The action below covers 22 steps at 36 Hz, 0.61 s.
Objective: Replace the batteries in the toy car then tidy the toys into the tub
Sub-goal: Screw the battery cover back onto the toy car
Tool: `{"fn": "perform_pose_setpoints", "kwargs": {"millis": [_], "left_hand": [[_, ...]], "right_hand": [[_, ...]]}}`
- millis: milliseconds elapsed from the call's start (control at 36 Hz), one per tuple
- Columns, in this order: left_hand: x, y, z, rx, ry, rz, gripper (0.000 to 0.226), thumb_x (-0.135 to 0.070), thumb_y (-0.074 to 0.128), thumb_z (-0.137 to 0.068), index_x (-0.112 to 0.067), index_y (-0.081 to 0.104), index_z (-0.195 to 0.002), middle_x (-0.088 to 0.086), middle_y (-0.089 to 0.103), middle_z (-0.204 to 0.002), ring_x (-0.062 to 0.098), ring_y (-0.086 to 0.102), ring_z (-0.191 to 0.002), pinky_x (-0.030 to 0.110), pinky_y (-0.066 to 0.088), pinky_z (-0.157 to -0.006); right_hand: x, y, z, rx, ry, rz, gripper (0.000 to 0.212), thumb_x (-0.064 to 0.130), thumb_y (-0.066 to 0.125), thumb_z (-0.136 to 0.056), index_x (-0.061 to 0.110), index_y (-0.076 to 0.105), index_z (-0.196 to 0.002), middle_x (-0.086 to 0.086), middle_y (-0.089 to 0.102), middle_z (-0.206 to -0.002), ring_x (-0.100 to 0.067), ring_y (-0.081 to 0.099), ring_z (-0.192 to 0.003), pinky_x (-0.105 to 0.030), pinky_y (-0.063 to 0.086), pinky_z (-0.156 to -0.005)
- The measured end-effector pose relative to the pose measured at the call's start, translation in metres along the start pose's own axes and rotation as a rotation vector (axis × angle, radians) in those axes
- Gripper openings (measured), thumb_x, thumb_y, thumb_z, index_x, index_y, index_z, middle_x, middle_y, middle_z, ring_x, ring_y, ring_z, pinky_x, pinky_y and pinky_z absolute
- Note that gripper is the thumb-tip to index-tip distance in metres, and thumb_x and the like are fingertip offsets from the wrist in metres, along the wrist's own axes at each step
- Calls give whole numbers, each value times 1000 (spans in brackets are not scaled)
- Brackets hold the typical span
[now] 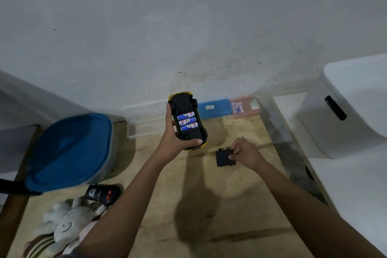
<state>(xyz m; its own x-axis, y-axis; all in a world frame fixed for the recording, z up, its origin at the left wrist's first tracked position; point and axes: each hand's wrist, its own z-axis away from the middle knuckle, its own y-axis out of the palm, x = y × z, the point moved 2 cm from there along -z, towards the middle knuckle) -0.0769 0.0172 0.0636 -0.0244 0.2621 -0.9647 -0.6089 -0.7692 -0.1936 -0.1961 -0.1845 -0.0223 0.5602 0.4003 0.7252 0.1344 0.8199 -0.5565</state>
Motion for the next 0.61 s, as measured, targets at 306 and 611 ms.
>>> {"fn": "perform_pose_setpoints", "kwargs": {"millis": [306,611], "left_hand": [[-11,-13,8,-41,33,12,129,5,80,-65,-39,-10,-147,-30,39,-123,-4,53,-110,12,51,-80],[-47,-20,10,-25,149,6,128,6,79,-66,-37,-11,-146,-32,36,-122,-16,54,-102,10,50,-77]], "right_hand": [[52,-51,3,-105,-149,-232,15,7,70,-78,11,60,-88,-3,66,-81,-14,63,-81,-26,50,-72],[176,-89,19,-89,-504,-427,20,2,71,-78,15,56,-80,-17,68,-78,-14,68,-70,-22,55,-69]]}}
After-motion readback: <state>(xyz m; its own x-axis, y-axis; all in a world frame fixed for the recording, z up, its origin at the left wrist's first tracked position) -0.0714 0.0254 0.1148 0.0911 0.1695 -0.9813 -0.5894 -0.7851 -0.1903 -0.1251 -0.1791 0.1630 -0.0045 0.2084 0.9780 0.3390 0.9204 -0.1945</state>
